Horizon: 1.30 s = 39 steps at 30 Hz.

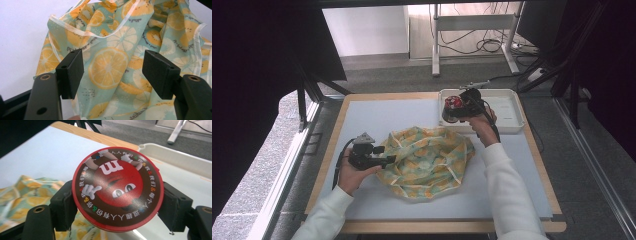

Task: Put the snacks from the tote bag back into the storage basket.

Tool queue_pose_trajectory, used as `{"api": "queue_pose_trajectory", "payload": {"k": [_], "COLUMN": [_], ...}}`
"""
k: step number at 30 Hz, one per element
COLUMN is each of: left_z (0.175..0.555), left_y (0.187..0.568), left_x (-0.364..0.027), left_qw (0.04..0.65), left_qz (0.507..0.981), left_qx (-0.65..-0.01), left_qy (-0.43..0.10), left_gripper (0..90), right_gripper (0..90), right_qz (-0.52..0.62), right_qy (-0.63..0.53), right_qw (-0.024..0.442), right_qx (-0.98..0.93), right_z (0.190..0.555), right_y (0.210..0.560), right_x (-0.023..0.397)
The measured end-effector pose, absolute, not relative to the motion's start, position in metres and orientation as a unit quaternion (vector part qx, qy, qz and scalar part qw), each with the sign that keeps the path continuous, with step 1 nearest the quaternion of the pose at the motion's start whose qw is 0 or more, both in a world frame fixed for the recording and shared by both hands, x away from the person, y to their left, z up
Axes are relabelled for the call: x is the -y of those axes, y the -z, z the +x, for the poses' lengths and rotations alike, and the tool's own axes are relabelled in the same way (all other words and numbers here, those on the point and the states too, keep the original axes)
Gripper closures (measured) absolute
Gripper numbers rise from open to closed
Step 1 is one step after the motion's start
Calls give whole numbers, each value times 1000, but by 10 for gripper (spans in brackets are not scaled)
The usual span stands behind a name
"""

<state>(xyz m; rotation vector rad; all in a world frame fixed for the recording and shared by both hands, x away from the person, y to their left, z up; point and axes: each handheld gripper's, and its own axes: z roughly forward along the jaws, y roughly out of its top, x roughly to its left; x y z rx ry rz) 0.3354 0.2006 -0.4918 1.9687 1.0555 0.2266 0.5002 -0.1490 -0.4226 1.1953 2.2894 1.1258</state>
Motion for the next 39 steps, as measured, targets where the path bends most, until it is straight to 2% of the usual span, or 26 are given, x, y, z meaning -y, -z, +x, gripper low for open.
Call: {"api": "queue_pose_trajectory", "payload": {"k": [18, 35, 39], "left_z": [336, 337, 337], "left_y": [493, 494, 494], "left_x": [-200, -202, -201], "left_qw": [429, 429, 429], "left_qz": [794, 794, 794], "left_qx": [-421, -422, -423], "left_qy": [-88, -86, -86], "left_gripper": [335, 334, 334], "right_gripper": [254, 250, 206], "right_qz": [446, 440, 441], "right_qy": [-359, -321, -328], "right_qw": [170, 163, 163], "right_qx": [-802, -822, -819], "right_z": [532, 535, 534], "right_y": [459, 481, 482], "right_x": [149, 139, 138]}}
